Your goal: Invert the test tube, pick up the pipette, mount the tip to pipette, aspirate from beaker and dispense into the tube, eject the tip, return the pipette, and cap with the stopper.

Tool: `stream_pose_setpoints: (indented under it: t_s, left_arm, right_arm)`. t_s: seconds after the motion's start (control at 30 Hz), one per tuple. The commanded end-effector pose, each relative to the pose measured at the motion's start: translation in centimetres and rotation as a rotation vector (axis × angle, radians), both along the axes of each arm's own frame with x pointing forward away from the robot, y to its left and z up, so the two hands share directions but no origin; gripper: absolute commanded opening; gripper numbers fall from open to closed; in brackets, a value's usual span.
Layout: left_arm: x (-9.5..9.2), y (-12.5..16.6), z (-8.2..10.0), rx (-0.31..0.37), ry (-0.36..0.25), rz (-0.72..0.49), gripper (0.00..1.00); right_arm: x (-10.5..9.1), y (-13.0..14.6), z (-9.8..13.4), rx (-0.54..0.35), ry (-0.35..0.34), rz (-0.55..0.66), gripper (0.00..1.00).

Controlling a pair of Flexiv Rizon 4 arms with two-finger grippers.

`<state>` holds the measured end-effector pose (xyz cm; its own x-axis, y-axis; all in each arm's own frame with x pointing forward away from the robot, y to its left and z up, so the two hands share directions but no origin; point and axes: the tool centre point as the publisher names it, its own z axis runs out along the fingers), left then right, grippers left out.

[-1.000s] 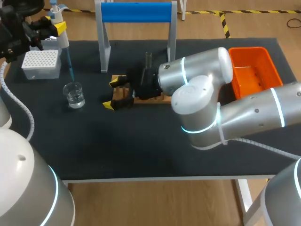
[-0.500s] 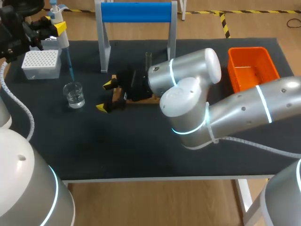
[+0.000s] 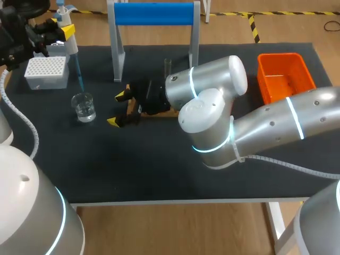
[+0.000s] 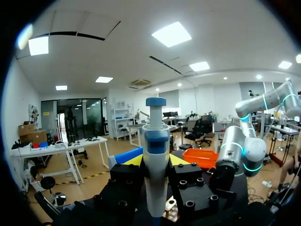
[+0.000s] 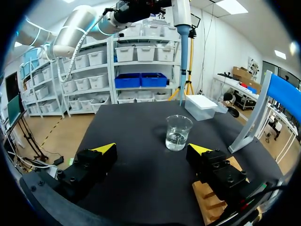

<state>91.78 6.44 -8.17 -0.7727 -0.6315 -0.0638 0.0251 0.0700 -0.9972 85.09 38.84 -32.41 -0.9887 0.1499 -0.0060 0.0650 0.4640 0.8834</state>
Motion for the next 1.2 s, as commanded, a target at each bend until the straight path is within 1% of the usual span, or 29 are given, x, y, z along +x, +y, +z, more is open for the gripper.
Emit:
stream_pose_setpoints:
  t_s: [0.03,0.67,0.93,1.07,1.2]
  left_arm:
    - [-0.1,-0.1,0.0,-0.001,-0.002,0.006,0.0]
    - [-0.1,-0.1,0.0,-0.001,-0.002,0.006,0.0]
    - [-0.2,0.4,-2.3,-0.016,0.011,0.016,0.0]
    - [-0.1,0.7,-3.1,-0.03,0.009,0.016,0.0]
    - [0.0,0.8,-3.7,-0.03,0.003,0.016,0.0]
  right_arm:
    - [0.0,0.1,-0.1,0.001,-0.001,-0.002,1.0]
    - [0.0,0.1,-0.1,0.001,-0.001,-0.002,1.0]
    - [0.0,0.1,-0.1,0.001,-0.001,-0.002,1.0]
    - [0.0,0.1,-0.1,0.001,-0.001,-0.002,1.0]
    - [0.0,0.1,-0.1,0.001,-0.001,-0.002,1.0]
